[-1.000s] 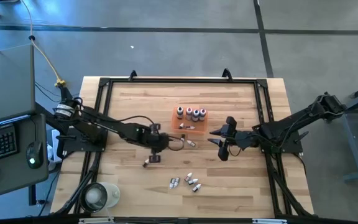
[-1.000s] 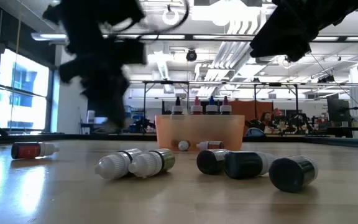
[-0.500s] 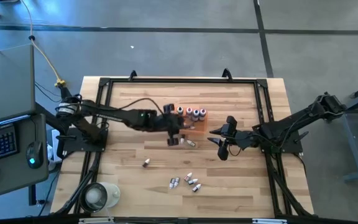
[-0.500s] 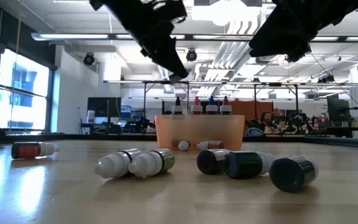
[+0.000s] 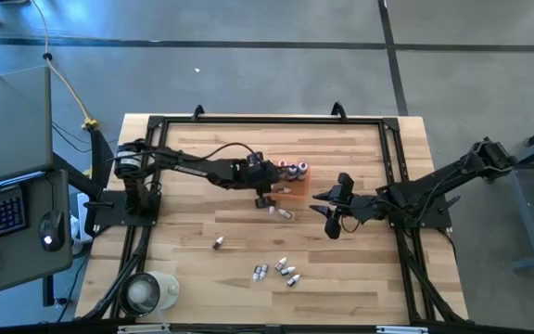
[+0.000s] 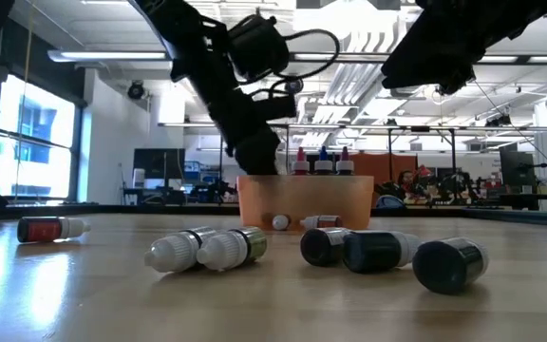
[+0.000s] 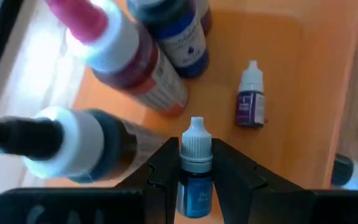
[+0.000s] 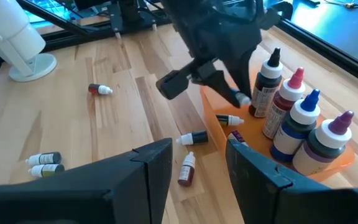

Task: Pick & Place food coloring
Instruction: Put the small blue food coloring bottle into the orange bin

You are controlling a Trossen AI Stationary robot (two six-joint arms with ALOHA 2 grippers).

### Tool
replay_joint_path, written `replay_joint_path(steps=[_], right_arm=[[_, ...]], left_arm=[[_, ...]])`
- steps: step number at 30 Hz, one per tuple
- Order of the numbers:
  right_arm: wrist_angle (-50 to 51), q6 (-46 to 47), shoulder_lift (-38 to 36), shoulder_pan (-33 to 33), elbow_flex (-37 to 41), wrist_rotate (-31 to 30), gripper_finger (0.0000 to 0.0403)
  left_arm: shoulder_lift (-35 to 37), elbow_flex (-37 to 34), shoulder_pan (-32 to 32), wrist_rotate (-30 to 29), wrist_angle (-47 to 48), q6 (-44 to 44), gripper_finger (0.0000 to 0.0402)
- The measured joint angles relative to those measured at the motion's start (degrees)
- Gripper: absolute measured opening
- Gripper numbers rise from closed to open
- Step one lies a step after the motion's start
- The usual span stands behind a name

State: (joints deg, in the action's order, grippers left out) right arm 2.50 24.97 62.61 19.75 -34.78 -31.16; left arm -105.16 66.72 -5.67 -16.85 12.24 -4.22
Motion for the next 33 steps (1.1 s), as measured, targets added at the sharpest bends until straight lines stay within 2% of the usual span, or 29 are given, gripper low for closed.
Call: replay_joint_path(steps=[6, 15, 20, 25, 33], right_arm=[[0.0, 0.0, 0.0, 0.0, 0.0, 0.0, 0.0144], [-0.1, 0.0, 0.0, 0.0, 0.0, 0.0, 0.0144], [-0.1, 0.0, 0.0, 0.0, 0.0, 0.0, 0.0144], [-0.2, 0.0, 0.0, 0.0, 0.0, 0.0, 0.0144], [0.0, -0.1, 0.0, 0.0, 0.0, 0.1, 0.0144]], left_arm=[[-1.4, 0.0, 0.0, 1.8, -1.6, -6.0, 0.0079], [-1.2, 0.4, 0.0, 1.0, -1.3, -6.5, 0.0079], [-1.2, 3.7, 0.0, 2.1, 1.3, -6.5, 0.0079], [-1.2, 6.5, 0.0, 0.2, 1.4, -6.5, 0.0079], [-1.2, 6.6, 1.3, -1.3, 1.6, -6.5, 0.0079]])
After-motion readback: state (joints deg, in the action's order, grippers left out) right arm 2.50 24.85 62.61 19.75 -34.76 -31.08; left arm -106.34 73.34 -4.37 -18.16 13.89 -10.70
